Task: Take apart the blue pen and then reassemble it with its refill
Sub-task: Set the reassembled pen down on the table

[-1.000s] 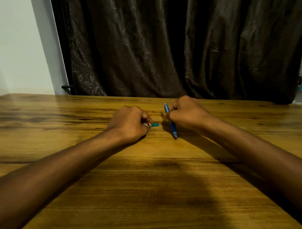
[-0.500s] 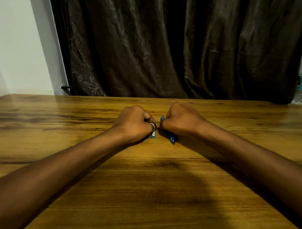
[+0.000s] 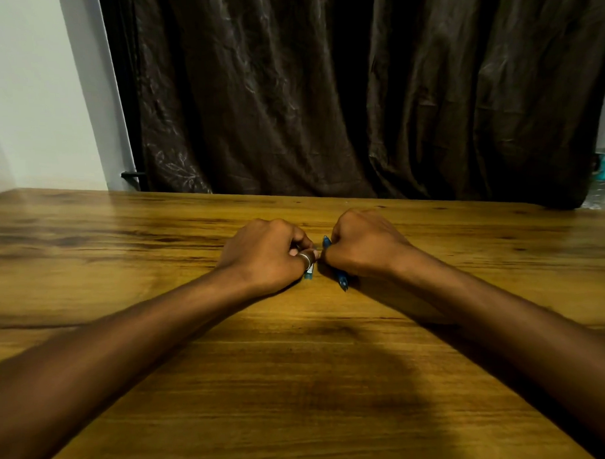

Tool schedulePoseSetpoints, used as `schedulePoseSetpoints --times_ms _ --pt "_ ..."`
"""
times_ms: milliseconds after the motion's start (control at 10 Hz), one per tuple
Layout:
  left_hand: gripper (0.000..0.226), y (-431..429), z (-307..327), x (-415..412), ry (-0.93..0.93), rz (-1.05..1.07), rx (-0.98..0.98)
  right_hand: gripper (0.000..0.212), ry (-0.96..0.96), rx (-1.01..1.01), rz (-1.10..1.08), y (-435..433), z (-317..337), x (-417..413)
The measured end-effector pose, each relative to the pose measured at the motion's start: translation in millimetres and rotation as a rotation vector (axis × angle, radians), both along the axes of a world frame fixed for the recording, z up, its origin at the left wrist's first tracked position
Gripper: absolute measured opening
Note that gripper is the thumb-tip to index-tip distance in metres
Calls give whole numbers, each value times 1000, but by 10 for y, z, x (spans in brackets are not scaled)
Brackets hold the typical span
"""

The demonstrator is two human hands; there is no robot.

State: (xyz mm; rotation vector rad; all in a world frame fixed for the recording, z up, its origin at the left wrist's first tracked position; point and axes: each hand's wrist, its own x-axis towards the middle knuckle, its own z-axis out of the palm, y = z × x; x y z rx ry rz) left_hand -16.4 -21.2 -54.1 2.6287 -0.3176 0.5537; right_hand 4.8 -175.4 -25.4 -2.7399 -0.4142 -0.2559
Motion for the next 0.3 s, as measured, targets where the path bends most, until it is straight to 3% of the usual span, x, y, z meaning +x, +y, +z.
schedulePoseSetpoints --times_ms 300 --pt "32 1 -60 -78 -138 68 86 45 -82 9 -59 26 -4 -122"
